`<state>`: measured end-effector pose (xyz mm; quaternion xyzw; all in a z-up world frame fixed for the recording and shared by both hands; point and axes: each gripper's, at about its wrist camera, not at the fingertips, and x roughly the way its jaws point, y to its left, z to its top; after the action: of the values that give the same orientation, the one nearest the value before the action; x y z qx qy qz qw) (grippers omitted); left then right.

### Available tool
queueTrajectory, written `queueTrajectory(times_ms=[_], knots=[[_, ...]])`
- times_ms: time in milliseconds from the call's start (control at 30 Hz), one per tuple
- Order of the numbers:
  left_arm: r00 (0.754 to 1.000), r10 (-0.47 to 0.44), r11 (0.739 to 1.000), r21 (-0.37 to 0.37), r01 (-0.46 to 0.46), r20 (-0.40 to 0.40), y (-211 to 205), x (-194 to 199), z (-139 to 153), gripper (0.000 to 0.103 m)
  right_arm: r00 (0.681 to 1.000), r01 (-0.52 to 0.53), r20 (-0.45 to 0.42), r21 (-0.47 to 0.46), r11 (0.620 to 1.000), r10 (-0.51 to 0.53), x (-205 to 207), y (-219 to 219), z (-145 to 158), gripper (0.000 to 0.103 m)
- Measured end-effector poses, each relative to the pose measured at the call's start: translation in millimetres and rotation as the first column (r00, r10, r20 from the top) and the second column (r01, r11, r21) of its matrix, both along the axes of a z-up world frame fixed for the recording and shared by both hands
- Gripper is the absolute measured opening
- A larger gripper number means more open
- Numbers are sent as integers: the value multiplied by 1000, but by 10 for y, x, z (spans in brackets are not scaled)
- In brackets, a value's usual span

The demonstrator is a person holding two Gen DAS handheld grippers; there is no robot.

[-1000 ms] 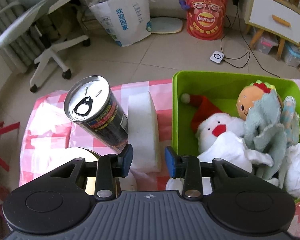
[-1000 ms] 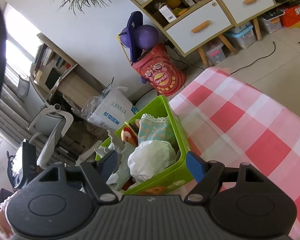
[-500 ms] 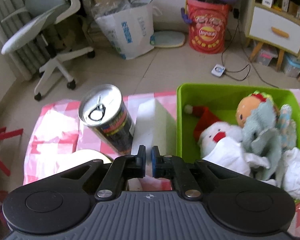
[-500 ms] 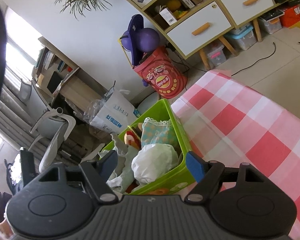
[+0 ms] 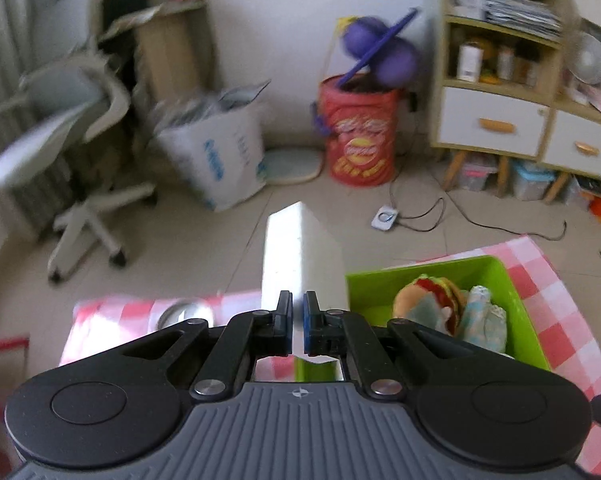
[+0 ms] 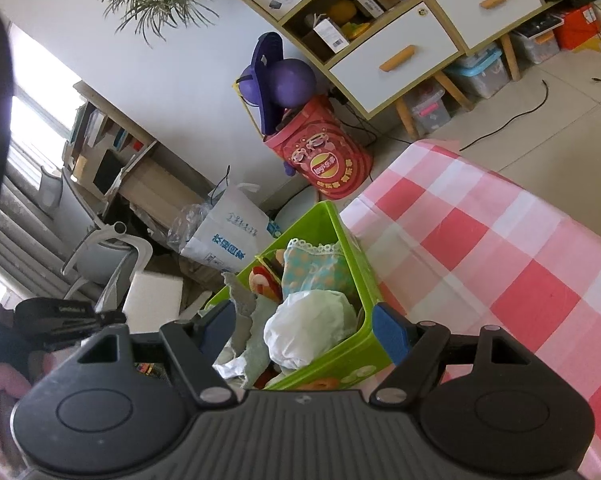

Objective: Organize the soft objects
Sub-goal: 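Lift block over the bin and open left tool while right tool moves to pink plush, then grasp the pink plush with the right tool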

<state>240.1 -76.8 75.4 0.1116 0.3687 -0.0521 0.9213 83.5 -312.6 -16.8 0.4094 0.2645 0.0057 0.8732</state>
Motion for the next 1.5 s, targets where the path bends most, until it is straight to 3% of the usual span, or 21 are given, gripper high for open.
queueTrajectory(times_ms=[167,333,500,667,733,800,867,967,1133,1500], knots=[[990,-124,984,136,114,62,-305,-16,-457,0,1000,0,7,-15,1000,0,-29,-4,31,50],[992,-119,969,225,105,50,-354,36,-851,1,1000,16,2,-18,1000,-16,-29,-67,16,50],[999,-42,995,94,40,19,-51,137,-836,4,1000,11,-11,-15,1000,-11,-1,-84,12,50],[1000,-12,1000,-2,12,23,104,8,-657,18,999,-37,-25,-44,998,36,-15,-43,60,52],[999,-16,1000,-24,17,34,144,-89,-587,29,995,-86,-49,-57,995,83,-9,-19,54,63],[999,-18,998,-58,21,43,187,-210,-525,34,985,-155,-86,-75,985,149,0,42,22,64],[999,-21,995,-96,26,49,241,-364,-465,38,971,-217,-126,-120,969,202,-21,133,-15,64],[998,-28,990,-137,36,58,314,-583,-412,50,950,-299,-157,-204,932,270,-89,277,-44,64],[999,-20,983,-182,26,32,444,-930,-400,73,914,-399,-196,-263,879,356,-192,441,-101,66],[989,1,966,-255,-40,-149,653,-1681,-719,92,893,-449,-249,-457,768,374,-303,727,-212,66]])
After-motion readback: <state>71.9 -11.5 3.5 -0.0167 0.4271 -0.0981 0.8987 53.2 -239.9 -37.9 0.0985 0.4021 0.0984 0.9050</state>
